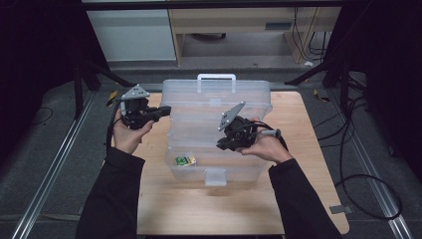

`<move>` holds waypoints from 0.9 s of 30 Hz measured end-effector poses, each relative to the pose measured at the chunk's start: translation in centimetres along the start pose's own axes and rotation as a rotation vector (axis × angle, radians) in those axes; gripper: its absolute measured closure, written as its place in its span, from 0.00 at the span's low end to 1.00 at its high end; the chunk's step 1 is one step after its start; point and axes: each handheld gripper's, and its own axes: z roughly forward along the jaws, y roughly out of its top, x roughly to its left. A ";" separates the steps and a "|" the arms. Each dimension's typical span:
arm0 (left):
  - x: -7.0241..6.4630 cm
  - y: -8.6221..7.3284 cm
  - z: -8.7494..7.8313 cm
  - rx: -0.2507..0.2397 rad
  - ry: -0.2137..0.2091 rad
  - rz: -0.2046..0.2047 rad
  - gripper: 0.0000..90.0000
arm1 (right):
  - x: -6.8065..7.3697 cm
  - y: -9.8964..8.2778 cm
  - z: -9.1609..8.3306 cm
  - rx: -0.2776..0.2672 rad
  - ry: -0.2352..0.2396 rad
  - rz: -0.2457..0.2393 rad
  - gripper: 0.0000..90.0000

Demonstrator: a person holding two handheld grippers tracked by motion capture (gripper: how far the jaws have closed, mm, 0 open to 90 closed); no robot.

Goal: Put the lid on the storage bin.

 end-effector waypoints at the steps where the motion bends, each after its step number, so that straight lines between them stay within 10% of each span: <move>1: 0.0 0.0 0.0 0.000 0.000 0.000 0.99 | 0.0 0.0 0.0 -0.007 -0.004 0.009 0.90; 11: -0.1 -0.1 0.0 0.017 -0.003 0.020 0.99 | -0.2 -0.9 -2.7 -0.191 -0.101 0.098 0.77; 27: -0.5 -1.5 -0.3 0.021 -0.015 0.033 0.99 | -0.2 -5.5 -4.8 -0.285 -0.246 0.303 0.84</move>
